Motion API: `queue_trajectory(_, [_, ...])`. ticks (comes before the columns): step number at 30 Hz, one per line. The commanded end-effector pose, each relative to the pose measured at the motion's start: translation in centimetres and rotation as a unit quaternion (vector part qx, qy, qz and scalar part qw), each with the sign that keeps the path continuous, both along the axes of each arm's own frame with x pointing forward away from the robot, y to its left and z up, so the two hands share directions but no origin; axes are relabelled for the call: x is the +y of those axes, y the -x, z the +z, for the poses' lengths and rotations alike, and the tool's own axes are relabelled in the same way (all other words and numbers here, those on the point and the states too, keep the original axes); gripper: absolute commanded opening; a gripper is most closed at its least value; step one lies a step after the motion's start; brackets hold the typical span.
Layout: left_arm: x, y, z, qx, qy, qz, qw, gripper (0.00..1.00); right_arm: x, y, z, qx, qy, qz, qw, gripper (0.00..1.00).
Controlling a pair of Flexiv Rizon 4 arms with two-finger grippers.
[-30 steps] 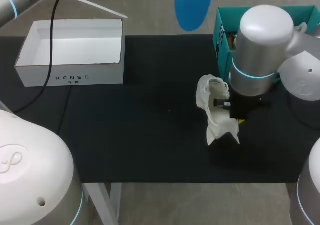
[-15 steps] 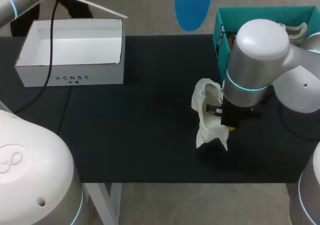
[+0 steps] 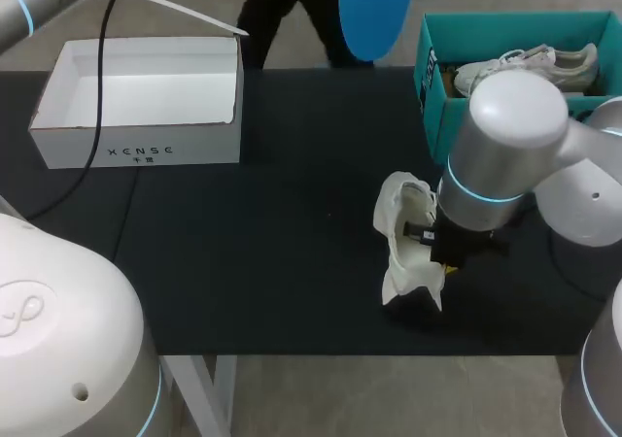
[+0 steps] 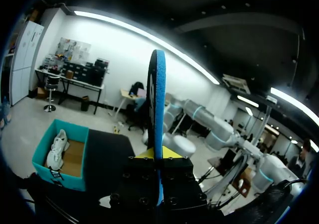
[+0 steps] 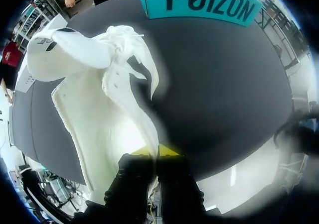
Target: Take the shoe out of the shoebox, open the shoe tongue, remove and reinsert the insole, then place the shoe into the shoebox
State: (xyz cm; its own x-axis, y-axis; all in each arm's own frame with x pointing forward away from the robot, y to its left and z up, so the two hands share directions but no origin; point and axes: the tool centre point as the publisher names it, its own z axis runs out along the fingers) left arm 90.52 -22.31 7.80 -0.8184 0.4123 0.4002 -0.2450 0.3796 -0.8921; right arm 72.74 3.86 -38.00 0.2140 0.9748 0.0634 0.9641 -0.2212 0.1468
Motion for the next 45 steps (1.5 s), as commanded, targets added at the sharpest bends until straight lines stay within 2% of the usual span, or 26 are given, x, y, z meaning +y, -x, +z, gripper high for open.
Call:
queue_trajectory(1, [0.0, -0.1, 0.0, 0.000, -0.001, -0.001, 1.000, 0.00, 0.4, -0.1, -0.6, 0.003, -0.001, -0.001, 1.000, 0.00])
queue_trajectory(2, [0.0, -0.1, 0.0, 0.000, -0.001, -0.001, 1.000, 0.00, 0.4, 0.0, -0.6, 0.009, 0.000, -0.006, 1.000, 0.35])
queue_trajectory(3, [0.0, -0.1, 0.0, 0.000, -0.001, -0.001, 1.000, 0.00, 0.4, 0.0, -0.6, 0.008, 0.001, -0.008, 1.000, 1.00])
queue_trajectory(9, [0.0, -0.1, 0.0, 0.000, -0.001, -0.001, 1.000, 0.00, -0.1, 0.2, 0.8, -0.002, 0.000, -0.013, 1.000, 1.00])
queue_trajectory(18, [0.0, -0.1, 0.0, 0.000, -0.001, -0.001, 1.000, 0.00, -1.9, -0.2, 5.3, -0.016, -0.020, -0.009, 1.000, 1.00])
queue_trajectory(21, [0.0, -0.1, 0.0, 0.000, -0.001, -0.001, 1.000, 0.00, -2.3, -0.5, 6.7, -0.010, -0.058, 0.036, 0.998, 1.00])
queue_trajectory(23, [0.0, -0.1, 0.0, 0.000, -0.001, -0.001, 1.000, 0.00, -2.0, 0.2, 8.1, -0.028, -0.111, 0.086, 0.990, 1.00])
queue_trajectory(43, [0.0, -0.1, 0.0, 0.000, -0.001, -0.001, 1.000, 0.00, -2.0, 0.2, 8.1, -0.028, -0.111, 0.086, 0.990, 1.00])
queue_trajectory(45, [0.0, -0.1, 0.0, 0.000, -0.001, -0.001, 1.000, 0.00, -3.1, -0.5, 10.1, -0.013, -0.150, 0.079, 0.986, 1.00])
